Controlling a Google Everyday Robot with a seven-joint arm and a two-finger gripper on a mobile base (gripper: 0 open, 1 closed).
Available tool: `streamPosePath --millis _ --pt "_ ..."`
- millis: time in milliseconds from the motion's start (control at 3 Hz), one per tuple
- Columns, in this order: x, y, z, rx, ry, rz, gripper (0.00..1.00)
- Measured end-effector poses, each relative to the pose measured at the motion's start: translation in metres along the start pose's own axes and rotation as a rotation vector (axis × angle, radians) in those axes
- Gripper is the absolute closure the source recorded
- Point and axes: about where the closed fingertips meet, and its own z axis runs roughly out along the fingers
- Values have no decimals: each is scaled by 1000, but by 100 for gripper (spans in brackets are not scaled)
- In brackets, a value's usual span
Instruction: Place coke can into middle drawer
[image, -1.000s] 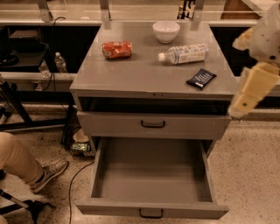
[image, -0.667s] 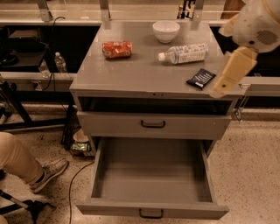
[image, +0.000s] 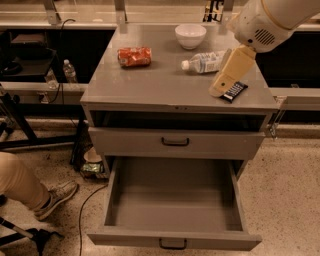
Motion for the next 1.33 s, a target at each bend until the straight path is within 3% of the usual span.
streamPosePath --millis 333,1000,1333 --pt "0 0 0 0 0 0 0" --pt "-48 -47 86 -2 -176 48 0" --pt "-86 -75 125 27 -269 65 0"
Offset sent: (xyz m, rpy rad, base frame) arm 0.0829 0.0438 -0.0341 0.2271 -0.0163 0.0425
